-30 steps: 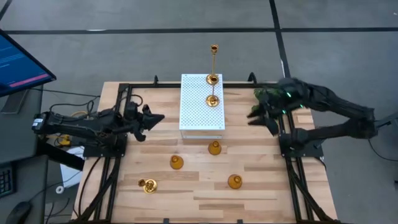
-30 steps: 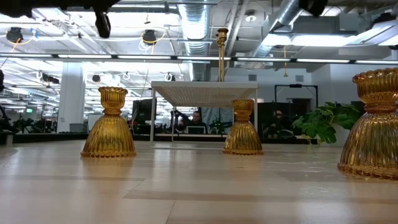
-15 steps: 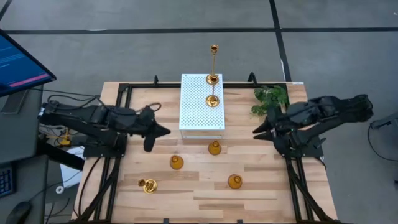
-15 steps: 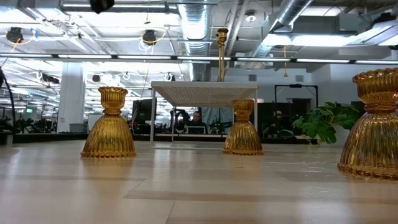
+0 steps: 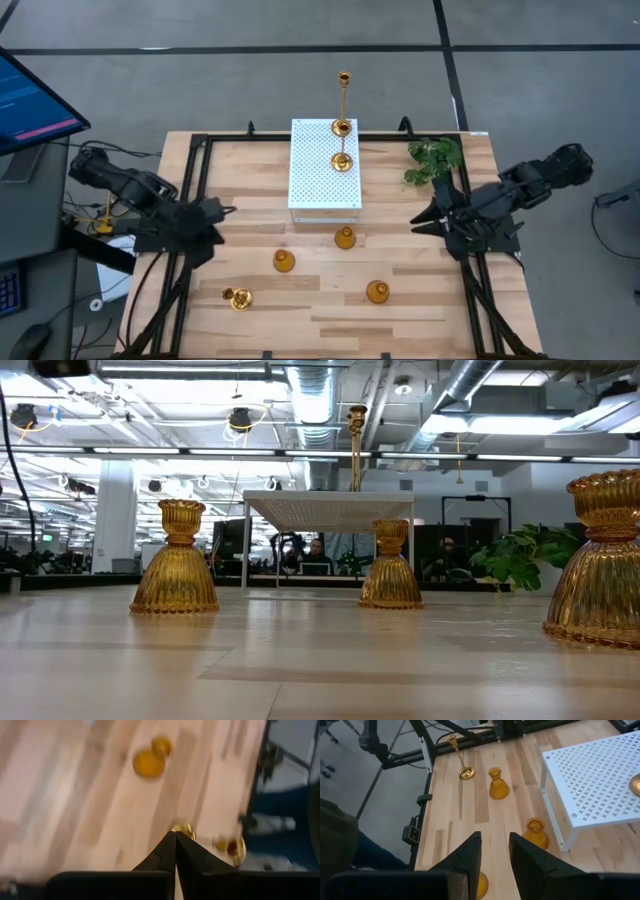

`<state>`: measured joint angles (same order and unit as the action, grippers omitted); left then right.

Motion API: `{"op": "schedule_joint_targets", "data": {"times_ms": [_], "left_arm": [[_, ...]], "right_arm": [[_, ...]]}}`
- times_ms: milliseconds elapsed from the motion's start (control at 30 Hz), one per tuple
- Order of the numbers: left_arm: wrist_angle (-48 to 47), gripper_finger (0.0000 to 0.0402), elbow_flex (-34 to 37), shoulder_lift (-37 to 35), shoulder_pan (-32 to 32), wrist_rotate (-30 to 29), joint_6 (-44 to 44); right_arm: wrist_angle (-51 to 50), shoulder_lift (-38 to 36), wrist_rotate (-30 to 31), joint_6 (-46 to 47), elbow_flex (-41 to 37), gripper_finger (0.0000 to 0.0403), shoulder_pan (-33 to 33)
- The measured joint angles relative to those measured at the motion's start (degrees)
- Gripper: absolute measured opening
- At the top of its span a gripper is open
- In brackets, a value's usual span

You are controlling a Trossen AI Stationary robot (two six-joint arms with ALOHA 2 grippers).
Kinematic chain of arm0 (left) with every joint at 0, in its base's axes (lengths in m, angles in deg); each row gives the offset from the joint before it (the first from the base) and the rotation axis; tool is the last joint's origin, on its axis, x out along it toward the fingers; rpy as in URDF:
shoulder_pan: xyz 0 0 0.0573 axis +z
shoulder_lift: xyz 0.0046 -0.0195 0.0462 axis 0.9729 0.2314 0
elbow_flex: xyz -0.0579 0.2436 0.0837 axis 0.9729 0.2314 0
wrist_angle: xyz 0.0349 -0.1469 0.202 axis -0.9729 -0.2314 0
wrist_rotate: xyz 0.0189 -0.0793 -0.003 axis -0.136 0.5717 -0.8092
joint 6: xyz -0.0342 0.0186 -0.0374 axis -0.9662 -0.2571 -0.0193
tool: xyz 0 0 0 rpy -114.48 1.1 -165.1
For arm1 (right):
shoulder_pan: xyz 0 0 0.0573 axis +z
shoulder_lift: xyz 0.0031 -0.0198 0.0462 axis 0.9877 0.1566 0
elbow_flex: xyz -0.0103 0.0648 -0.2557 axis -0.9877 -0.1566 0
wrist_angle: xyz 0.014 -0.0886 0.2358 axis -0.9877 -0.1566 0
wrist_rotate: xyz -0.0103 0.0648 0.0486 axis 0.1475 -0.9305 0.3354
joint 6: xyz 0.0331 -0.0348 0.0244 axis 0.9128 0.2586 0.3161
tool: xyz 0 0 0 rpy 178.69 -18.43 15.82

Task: Pick & Place candle stick holders
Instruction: Align the gold candle holder with the other gold candle holders on the shelf

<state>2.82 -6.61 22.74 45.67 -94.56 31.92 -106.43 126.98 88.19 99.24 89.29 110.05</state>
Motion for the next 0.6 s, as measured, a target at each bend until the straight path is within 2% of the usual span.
{"op": "schedule_joint_targets", "data": {"times_ms": [200,300,433,600], "left_arm": [[-1.9,0.0033,2.9,-3.8,-3.2,8.2,-4.5],[-1.9,0.0054,5.4,-4.8,-3.7,10.1,-5.3],[-0.1,0.0088,9.2,-5.2,-3.8,10.8,-5.1],[6.5,0.0142,15.0,-5.3,-3.8,10.8,-4.4]], "right_arm": [[0.2,0.2,1.2,0.6,0.0,0.0091,1.0],[0.5,0.5,1.8,0.8,0.0,0.0091,1.0],[0.5,0.9,2.0,0.8,0.0,0.0091,1.8],[0.7,1.6,2.5,0.6,0.0,0.0091,2.8]]}}
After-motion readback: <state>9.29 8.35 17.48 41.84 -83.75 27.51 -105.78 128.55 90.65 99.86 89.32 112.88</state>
